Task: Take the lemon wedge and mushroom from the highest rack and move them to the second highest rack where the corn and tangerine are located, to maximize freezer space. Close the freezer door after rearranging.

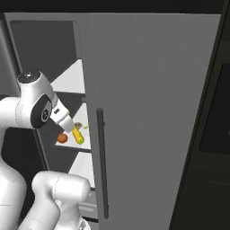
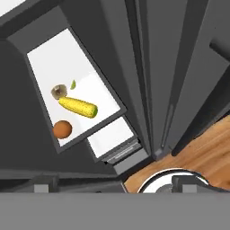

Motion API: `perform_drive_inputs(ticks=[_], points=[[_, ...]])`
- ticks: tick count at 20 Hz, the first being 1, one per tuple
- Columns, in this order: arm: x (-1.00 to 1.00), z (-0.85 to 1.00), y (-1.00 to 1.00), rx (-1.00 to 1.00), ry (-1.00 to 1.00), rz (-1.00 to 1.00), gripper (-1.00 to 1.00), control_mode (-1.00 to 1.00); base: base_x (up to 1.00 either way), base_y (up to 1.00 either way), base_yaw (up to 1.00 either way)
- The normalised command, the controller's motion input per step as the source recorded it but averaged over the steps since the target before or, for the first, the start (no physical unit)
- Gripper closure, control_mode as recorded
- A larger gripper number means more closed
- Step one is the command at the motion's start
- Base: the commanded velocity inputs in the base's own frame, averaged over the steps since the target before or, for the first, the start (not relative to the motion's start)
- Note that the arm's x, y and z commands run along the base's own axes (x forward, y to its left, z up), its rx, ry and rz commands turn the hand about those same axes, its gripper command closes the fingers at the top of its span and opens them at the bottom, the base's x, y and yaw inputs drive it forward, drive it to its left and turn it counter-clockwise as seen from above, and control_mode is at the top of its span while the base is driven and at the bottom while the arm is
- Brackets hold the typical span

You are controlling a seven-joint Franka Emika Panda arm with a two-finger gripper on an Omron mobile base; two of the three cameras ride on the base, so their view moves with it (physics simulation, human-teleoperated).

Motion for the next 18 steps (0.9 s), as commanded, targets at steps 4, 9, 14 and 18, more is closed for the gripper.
perform_drive_inputs(ticks=[4,9,14,18], points=[[-0.38,0.28,-0.42,-0.26,-0.01,0.36,-1.00,-1.00,0.00,0.00,0.00],[-0.29,-0.05,-0.36,0.04,0.00,0.18,-1.00,-1.00,0.00,0.00,0.00],[-0.06,-0.15,-0.12,0.08,0.00,0.04,-1.00,1.00,-0.15,0.00,0.00],[0.00,0.00,0.00,0.00,0.00,0.00,-1.00,1.00,-1.00,0.00,0.00]])
